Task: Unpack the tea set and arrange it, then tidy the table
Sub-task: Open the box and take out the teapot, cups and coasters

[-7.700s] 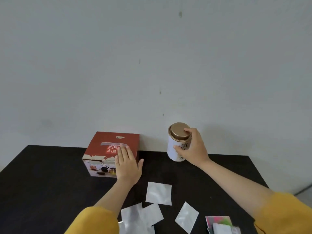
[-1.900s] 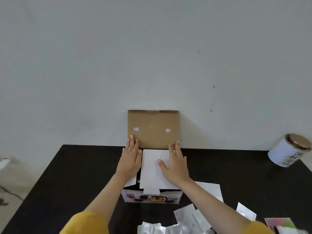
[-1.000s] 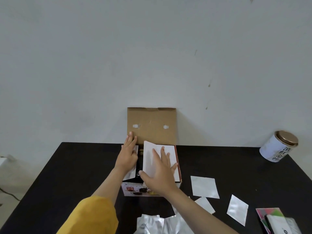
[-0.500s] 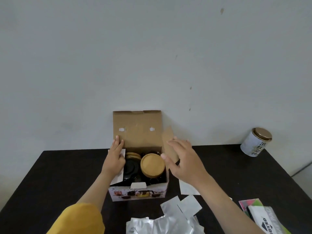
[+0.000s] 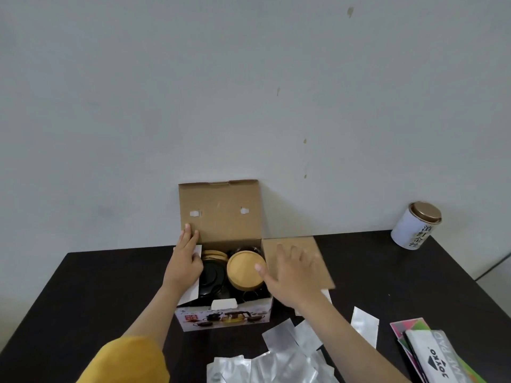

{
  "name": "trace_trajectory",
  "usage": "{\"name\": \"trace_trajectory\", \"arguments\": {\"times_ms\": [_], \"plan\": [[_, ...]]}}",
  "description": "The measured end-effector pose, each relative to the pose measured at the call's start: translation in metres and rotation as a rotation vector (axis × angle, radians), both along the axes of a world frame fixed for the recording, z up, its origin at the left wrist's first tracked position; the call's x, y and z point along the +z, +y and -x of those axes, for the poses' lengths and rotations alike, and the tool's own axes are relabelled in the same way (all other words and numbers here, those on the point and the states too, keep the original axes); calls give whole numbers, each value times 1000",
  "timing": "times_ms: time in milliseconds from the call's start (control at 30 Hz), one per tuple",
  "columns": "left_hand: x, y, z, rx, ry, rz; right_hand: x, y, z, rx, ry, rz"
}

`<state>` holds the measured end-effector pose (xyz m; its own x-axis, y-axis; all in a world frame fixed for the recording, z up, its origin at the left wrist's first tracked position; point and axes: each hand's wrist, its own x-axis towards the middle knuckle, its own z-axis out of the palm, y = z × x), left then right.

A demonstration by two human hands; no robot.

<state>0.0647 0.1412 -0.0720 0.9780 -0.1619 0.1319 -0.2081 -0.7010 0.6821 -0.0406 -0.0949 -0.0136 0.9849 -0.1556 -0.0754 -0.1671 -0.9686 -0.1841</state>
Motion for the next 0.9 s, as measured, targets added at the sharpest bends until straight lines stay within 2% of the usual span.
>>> {"name": "trace_trajectory", "arguments": {"times_ms": [167,267,400,767,900], "plan": [[0,-1,1,1,3,-17,-47,29,-7,43,83,-231],[-1,0,1,-4,4,-35,-58,41,-8,-20,-10,-311],[-2,0,0,-3,-10,-67,-71,41,-10,-43,-98,-338],[23,1,3,-54,3,-75,-72,40,-10,-31,-152,-332],[48,15,8,-121,38,-245,-74,40,-9,-36,-165,-323]]}}
